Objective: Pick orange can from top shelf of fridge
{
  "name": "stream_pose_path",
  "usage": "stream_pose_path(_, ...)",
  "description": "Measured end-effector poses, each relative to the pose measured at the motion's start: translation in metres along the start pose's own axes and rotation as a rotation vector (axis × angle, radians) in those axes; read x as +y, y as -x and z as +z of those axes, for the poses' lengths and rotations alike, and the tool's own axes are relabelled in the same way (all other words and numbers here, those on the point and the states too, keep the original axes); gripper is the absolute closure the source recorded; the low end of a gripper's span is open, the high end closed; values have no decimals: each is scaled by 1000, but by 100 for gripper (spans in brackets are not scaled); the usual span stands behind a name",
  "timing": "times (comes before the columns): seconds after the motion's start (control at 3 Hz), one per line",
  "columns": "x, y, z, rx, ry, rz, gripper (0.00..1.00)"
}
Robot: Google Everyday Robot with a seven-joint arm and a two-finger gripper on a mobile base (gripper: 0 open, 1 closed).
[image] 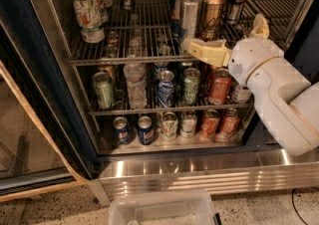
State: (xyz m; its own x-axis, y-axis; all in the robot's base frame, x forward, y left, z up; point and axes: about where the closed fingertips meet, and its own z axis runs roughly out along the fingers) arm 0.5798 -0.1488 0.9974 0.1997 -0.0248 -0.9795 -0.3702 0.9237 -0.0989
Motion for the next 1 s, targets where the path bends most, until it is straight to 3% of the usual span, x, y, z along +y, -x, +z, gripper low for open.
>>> stream_pose_path(0.33,-15,2,3,-27,-42,12,0)
stream_pose_path(0.67,-31,4,17,-76,-111,155,0)
stream_pose_path(1.0,-48,-10,32,-105,-180,230,0)
